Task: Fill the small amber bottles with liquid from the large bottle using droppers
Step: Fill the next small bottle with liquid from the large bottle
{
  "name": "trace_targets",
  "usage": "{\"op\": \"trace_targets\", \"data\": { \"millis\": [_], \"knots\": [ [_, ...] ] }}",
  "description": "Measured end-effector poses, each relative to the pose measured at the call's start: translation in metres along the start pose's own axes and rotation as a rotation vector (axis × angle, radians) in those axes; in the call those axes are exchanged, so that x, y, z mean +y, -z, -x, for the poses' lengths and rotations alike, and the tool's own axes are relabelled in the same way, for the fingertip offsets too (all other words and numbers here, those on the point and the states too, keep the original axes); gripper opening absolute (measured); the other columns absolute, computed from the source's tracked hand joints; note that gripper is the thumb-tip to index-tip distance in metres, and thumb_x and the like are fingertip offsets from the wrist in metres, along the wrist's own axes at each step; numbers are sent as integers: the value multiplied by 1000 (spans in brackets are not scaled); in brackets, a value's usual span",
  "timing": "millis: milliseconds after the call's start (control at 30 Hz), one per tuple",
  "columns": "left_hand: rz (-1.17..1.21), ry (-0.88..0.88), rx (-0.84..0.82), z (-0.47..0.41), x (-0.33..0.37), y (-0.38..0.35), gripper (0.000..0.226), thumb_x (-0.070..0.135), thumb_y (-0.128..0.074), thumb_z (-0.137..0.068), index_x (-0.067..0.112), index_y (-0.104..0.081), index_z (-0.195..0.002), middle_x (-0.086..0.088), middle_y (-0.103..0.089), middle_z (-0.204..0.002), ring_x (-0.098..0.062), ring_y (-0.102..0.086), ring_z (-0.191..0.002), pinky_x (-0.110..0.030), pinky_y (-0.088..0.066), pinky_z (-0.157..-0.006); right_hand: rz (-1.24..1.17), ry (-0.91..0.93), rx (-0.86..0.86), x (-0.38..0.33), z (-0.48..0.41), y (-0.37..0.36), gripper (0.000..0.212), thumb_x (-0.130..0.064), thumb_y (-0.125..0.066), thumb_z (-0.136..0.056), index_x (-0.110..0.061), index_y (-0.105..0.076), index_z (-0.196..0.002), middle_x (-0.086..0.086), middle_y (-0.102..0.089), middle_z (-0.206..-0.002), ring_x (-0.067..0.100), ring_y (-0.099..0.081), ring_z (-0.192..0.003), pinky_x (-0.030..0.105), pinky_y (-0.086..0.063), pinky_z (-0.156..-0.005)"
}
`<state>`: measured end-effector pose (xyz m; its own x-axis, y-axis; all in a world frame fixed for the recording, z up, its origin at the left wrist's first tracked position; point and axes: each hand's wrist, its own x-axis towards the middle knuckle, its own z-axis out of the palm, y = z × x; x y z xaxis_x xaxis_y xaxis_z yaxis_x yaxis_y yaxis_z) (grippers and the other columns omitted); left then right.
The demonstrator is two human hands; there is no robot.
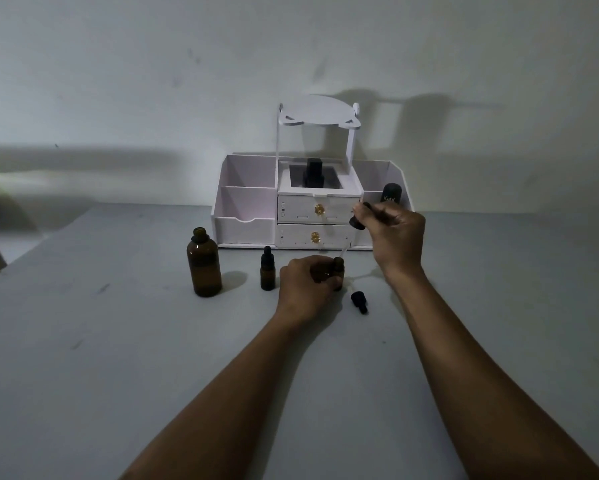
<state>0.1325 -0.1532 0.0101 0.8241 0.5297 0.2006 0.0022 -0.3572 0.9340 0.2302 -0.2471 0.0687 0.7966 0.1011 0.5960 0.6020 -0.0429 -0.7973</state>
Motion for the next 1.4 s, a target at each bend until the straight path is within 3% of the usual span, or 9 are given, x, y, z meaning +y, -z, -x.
{"op": "trace_targets", "data": {
  "millis": [267,433,633,767,967,1100,1233,1333,1400],
  "knots": [
    [-1,-13,-13,-1,0,2,37,7,-72,-87,12,-67,-123,-2,-70,-117,6,-57,-83,2,-41,-59,-1,23,13,1,0,0,13,-13,-75,-86,-3,-75,-78,-7,-66,-65,-9,-61,-60,2,-45,-62],
    [15,-13,1,1,1,1,38,7,-71,-87,11,-66,-124,-1,-69,-118,-3,-59,-94,1,-41,-57,9,24,-2,2,2,0,13,-15,-74,-86,-4,-75,-80,-11,-65,-65,-10,-61,-61,3,-47,-62],
    [25,0,16,1,-1,2,37,8,-73,-87,15,-68,-122,4,-71,-113,8,-58,-84,-5,-45,-76,10,7,-24,1,3,-1,14,-24,-75,-86,-11,-76,-91,-2,-73,-79,-1,-67,-74,5,-50,-67],
    [30,27,26,0,-3,1,48,13,-76,-85,17,-62,-131,1,-67,-121,-4,-61,-98,-20,-50,-93,-30,31,18,-7,3,0,15,-24,-75,-86,-12,-76,-95,-3,-73,-81,-1,-69,-76,7,-52,-71],
    [-50,-27,19,11,-5,20,60,24,-78,-83,25,-53,-138,1,-63,-124,-9,-61,-101,-14,-48,-79,-136,103,84,-32,-2,4,18,-25,-73,-88,-10,-75,-98,3,-75,-87,14,-72,-84,25,-59,-77],
    [-77,-248,215,32,12,56,46,19,-75,-86,24,-59,-129,7,-67,-111,-4,-66,-88,-9,-53,-69,-281,108,75,-56,-3,-9,10,-18,-73,-88,-11,-75,-95,-7,-73,-79,10,-71,-78,29,-60,-76],
    [-52,-505,591,43,21,113,26,8,-74,-86,14,-69,-111,4,-69,-87,-9,-67,-70,-14,-53,-60,-392,102,-13,-82,3,-37,2,-15,-73,-88,-15,-74,-90,-17,-73,-72,5,-71,-76,24,-59,-70],
    [29,-374,773,37,1,157,25,10,-74,-83,19,-70,-106,4,-68,-85,-9,-65,-72,-21,-51,-61,-525,58,-51,-99,6,-60,4,-10,-73,-87,-12,-74,-90,-11,-74,-71,6,-72,-73,23,-59,-68],
    [101,-212,755,32,-21,178,29,17,-75,-82,23,-68,-110,4,-69,-92,-6,-66,-81,-30,-55,-68,-590,23,-76,-105,7,-74,4,-11,-74,-86,-12,-75,-90,-5,-75,-73,12,-74,-73,29,-61,-71]
  ]
}}
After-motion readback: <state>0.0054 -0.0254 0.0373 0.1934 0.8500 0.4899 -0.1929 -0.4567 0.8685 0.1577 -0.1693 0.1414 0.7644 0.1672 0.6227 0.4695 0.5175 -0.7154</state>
